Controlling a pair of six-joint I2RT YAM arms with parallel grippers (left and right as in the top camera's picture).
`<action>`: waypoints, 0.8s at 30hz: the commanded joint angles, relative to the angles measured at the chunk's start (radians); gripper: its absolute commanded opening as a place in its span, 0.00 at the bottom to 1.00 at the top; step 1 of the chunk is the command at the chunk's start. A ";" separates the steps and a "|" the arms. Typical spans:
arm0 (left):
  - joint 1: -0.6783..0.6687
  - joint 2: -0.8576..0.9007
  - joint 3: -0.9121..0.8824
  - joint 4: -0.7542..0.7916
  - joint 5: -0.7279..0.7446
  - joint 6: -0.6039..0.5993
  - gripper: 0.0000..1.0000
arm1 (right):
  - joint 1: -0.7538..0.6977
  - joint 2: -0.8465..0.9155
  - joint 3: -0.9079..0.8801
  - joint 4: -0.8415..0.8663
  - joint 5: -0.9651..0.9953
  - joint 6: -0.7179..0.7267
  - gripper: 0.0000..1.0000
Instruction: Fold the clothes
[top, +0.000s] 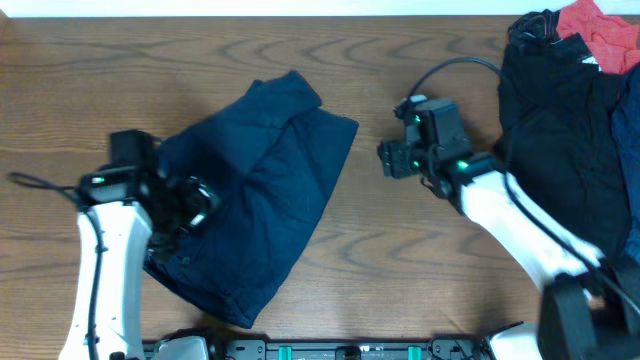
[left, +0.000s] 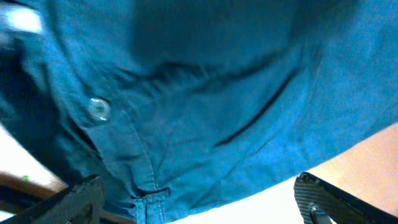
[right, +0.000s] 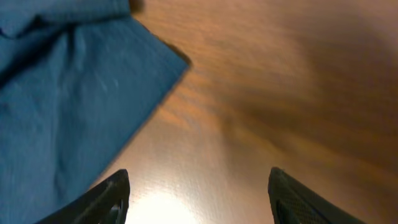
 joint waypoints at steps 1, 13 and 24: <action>-0.055 0.008 -0.060 0.021 0.010 0.011 0.98 | 0.006 0.114 0.014 0.113 -0.105 -0.031 0.69; -0.079 0.008 -0.131 0.049 0.010 -0.006 0.98 | 0.051 0.454 0.142 0.265 -0.204 0.017 0.79; -0.079 0.008 -0.131 0.064 0.010 -0.006 0.98 | 0.058 0.515 0.184 0.246 -0.082 0.120 0.01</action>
